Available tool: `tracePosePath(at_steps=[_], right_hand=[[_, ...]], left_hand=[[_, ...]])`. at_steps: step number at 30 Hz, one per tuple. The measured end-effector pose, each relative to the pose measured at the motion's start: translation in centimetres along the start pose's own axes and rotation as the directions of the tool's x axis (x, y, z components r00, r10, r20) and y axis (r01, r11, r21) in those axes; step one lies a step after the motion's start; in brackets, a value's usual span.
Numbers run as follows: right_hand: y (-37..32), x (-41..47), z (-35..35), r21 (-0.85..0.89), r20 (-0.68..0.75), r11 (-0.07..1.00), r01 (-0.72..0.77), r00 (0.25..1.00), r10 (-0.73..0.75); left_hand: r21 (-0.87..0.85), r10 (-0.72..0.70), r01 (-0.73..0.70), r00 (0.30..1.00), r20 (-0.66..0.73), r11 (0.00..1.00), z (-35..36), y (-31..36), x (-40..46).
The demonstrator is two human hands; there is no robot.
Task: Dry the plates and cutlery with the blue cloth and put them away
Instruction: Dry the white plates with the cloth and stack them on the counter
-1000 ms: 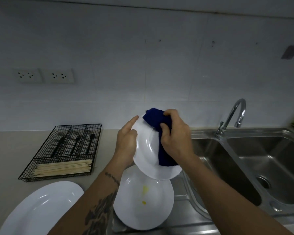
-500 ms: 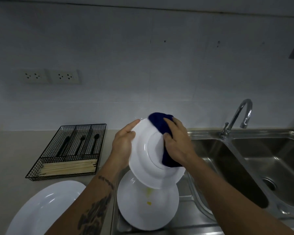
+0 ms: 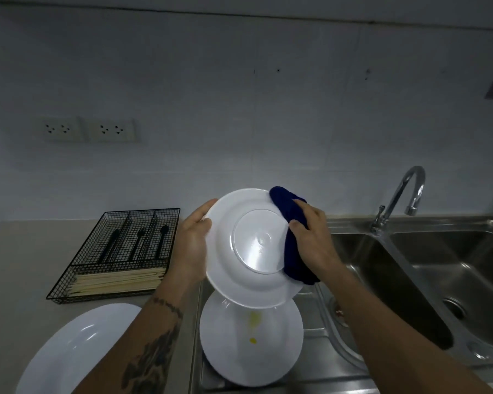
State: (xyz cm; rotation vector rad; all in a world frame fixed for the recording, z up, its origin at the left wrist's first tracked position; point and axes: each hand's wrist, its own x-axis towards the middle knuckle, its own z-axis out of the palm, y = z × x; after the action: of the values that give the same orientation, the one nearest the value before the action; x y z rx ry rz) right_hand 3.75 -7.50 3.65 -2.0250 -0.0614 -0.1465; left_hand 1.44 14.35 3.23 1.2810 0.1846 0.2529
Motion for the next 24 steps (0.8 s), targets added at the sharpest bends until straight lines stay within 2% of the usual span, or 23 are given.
tracePosePath(at_steps=[3, 6, 9, 12, 15, 17, 20, 24], right_hand=[[-0.8, 0.1, -0.2, -0.038, -0.039, 0.997, 0.064, 0.997, -0.065], [-0.8, -0.1, -0.3, -0.09, -0.046, 0.991, 0.102, 0.993, -0.106], [0.0, -0.8, -0.2, -0.089, -0.06, 0.993, 0.077, 0.995, -0.082], [1.0, -1.4, -0.2, -0.061, -0.077, 0.998, 0.01, 0.997, -0.015], [0.9, -1.1, 0.0, -0.179, -0.09, 0.984, -0.002, 0.996, -0.014], [-0.1, -0.6, 0.3, -0.316, -0.076, 0.945, 0.089, 0.99, -0.118], [-2.3, -0.6, 0.9, -0.508, 0.042, 0.805, 0.305, 0.943, -0.331], [-2.4, -2.1, 1.3, -0.578, 0.251, 0.616, 0.535, 0.835, -0.49]], left_hand=[[0.184, 0.093, -0.084, 0.995, -0.038, 0.979, 0.7, 0.4, -0.1], [0.249, 0.18, -0.158, 0.981, -0.066, 0.955, 1.4, 0.6, -0.5], [0.25, 0.207, -0.175, 0.973, -0.107, 0.952, 1.2, -0.3, -0.5], [0.213, 0.162, -0.137, 0.981, -0.106, 0.967, 1.0, -1.1, -0.9], [0.128, 0.111, -0.099, 0.99, -0.087, 0.987, 1.3, -1.4, -1.0], [0.105, 0.082, -0.076, 0.995, -0.059, 0.992, 1.8, -1.4, -0.8], [0.071, 0.049, -0.046, 0.998, -0.037, 0.996, 2.4, -1.2, -0.9], [-0.023, 0.047, -0.048, 0.998, -0.041, 0.999, 1.8, -0.1, -0.7]])
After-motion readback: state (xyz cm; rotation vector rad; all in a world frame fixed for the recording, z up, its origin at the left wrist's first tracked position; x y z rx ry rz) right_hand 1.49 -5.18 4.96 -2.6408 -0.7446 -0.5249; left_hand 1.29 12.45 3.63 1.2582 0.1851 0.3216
